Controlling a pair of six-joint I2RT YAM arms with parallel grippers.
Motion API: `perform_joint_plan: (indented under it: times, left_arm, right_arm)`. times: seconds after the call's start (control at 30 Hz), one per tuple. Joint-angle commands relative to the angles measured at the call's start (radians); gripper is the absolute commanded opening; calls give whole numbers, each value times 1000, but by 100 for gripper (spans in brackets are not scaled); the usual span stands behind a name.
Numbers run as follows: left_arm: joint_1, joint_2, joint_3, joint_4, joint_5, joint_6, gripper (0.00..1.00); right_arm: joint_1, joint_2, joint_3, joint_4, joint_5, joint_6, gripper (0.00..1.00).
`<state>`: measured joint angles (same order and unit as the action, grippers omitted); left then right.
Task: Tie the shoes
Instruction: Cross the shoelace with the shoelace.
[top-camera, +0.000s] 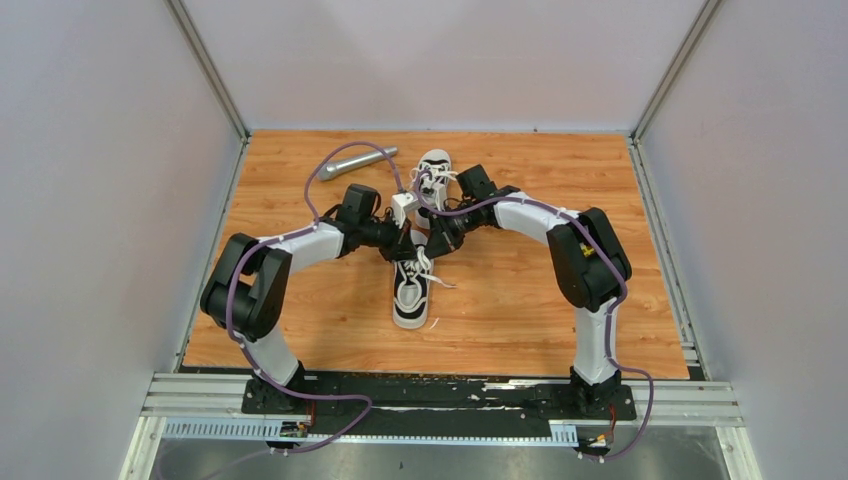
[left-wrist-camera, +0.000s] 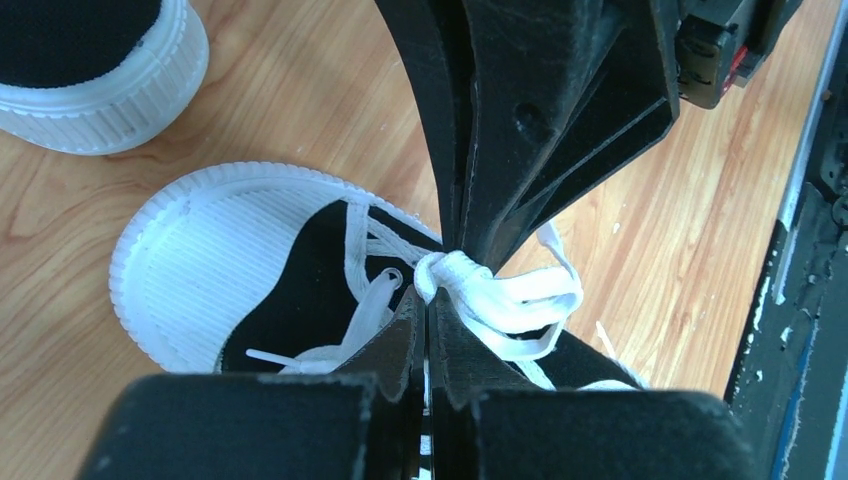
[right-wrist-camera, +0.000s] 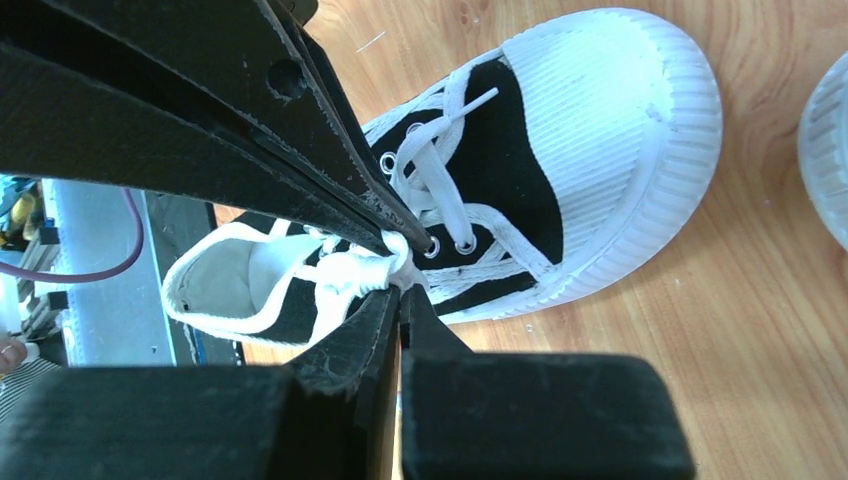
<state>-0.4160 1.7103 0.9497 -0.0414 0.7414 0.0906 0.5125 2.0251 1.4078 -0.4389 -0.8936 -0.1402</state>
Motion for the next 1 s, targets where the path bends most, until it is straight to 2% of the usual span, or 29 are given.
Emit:
perform_joint_plan:
  times: [0.0,0.03,0.07,0.13,0.2,0.33,0.43,0.6,0.63,0.7,0.8,0.83,0.87,0.97]
  left_arm:
    - [36,-58,-17,31,25,-12,3]
    - [37,-60,-21,34,37,-22,9]
    - [37,-62,-26,35,33,-44,22]
    - [43,-78,-33,36,13,-69,36]
    - [53,-100,-32,31,-1,-82,44]
    - [91,-147,-11,-48,-37,-76,51]
    - [97,-212,-8,-90,20,-34,54]
    - [41,-249,7,-103,47,-105,67]
    - [32,-250,10,-91,35,-168,80]
    - [-1,-277,-8,-50,0,-194,97]
    - [-91,-372,-87,17,-140,-99,100]
    - [-131,-383,-112,55,-179,-25,100]
    - [-151,-393,-119,66,-262,15,100]
    - [-196,-372,-128,103,-321,199,98]
  right_arm:
    - [-14,-42,-5,-72,-59,6,0]
    - [-14,-36,-1,-72,-54,15,0]
    - [-13,-26,6,-73,-46,25,0]
    - [-14,-21,17,-74,-32,34,0]
    - [-14,-15,27,-75,-25,37,0]
    - [-14,-9,40,-76,-21,48,0]
    - [-14,0,54,-76,-19,76,0]
    - [-12,18,83,-87,-17,134,0]
    - [-12,20,88,-86,-18,150,0]
    - [-12,31,94,-88,-27,179,0]
    - [-11,37,91,-87,-33,197,0]
    - [-10,39,89,-88,-31,199,0]
    - [-9,40,89,-89,-30,202,0]
    - [-9,44,89,-91,-25,203,0]
